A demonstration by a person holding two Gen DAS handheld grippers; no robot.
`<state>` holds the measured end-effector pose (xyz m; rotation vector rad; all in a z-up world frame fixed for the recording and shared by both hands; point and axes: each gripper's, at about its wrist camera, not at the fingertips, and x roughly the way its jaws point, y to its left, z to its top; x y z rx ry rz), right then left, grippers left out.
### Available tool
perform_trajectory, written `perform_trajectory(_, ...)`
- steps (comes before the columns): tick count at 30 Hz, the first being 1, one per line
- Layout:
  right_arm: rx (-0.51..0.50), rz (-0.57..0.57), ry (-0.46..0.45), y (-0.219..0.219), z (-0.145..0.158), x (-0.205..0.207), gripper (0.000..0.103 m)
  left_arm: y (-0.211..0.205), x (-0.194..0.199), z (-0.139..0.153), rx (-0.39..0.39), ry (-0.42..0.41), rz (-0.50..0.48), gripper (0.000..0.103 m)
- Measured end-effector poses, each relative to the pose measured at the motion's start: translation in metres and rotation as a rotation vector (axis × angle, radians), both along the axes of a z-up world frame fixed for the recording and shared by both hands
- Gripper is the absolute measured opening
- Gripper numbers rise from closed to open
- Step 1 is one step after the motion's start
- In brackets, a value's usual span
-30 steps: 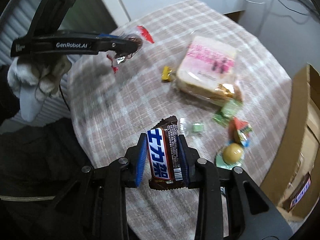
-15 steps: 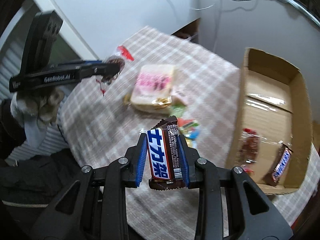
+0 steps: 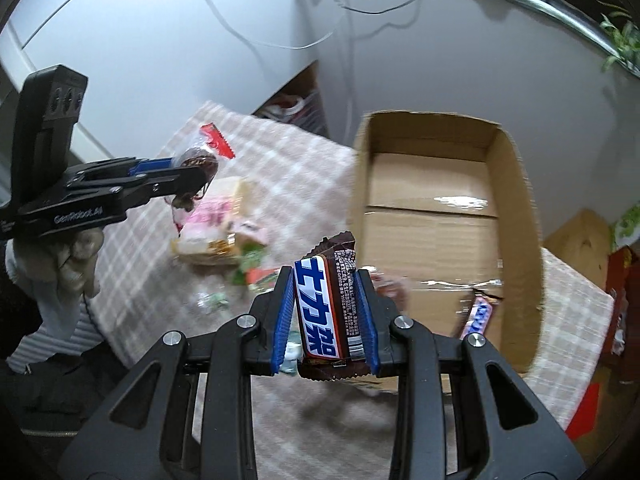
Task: Organize snacks
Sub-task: 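Carry both snacks into the cardboard box and open both tools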
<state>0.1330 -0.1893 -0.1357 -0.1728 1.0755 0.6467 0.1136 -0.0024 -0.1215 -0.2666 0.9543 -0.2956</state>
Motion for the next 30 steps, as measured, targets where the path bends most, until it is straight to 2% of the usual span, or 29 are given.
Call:
perform_trajectory(15,-0.054,-0.16,0.026,-0.037,-0.023,0.055,0.031,-0.064,0.054,-0.007,0.011,-0.006,-0.101,0.032)
perform_trajectory(30,-0.076,-0.216,0.057,-0.051,-0.037,0.072,0.031,-0.096,0.07,-0.019,0.025,0.023,-0.161,0.033)
